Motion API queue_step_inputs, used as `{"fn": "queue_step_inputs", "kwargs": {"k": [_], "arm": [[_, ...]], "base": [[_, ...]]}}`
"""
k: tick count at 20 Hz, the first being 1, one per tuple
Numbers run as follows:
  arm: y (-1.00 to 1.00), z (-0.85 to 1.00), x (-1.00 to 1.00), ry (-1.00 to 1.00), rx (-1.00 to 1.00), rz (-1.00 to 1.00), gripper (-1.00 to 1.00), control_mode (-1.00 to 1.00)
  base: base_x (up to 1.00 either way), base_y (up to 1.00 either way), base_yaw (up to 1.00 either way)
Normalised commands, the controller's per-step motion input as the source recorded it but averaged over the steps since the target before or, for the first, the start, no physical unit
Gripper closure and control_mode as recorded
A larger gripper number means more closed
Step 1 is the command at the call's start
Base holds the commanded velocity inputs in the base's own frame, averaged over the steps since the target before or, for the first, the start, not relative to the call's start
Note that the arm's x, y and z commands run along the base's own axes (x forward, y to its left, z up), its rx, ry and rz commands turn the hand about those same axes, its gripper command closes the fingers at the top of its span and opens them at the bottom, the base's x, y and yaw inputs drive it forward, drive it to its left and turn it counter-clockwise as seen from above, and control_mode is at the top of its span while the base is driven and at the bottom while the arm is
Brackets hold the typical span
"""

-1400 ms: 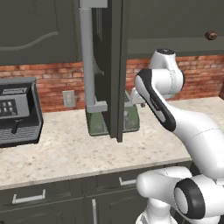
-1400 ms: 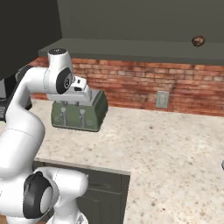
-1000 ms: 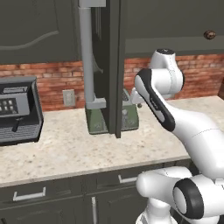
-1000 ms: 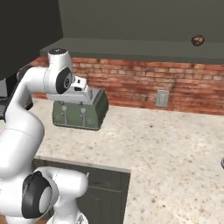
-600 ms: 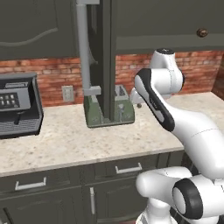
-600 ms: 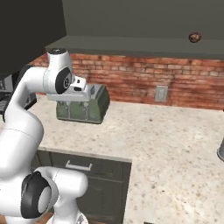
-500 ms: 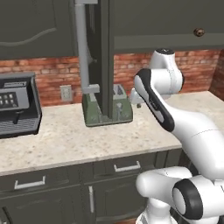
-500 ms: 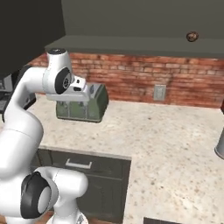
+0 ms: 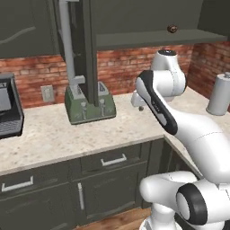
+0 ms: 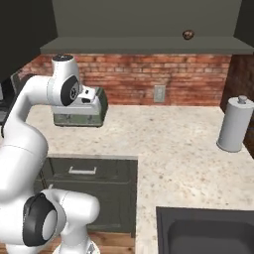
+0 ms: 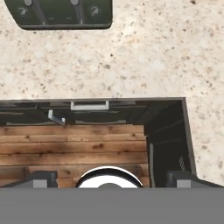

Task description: Pick the condiment bottle and condiment bottle from the counter and place them in the cabinet.

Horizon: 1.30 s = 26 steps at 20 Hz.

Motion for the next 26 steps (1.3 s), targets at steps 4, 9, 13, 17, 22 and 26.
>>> {"fn": "queue_step_inputs", "kwargs": {"k": [4, 9, 13, 17, 22, 26], "arm": [[0.00, 0.00, 0.00, 0.00, 0.00, 0.00, -1.00, 1.00], [0.00, 0.00, 0.00, 0.00, 0.00, 0.00, -1.00, 1.00], [0.00, 0.00, 0.00, 0.00, 0.00, 0.00, -1.00, 1.00], [0.00, 0.00, 0.00, 0.00, 0.00, 0.00, -1.00, 1.00], [0.00, 0.00, 0.00, 0.00, 0.00, 0.00, -1.00, 1.00], [0.00, 0.00, 0.00, 0.00, 0.00, 0.00, -1.00, 1.00]], "base": [[-0.73, 0.02, -0.25], [-0.69, 0.01, -0.30], [-0.63, 0.07, -0.38], [-0.64, 0.22, -0.40], [-0.65, 0.26, -0.40], [-0.73, 0.29, -0.41]]}}
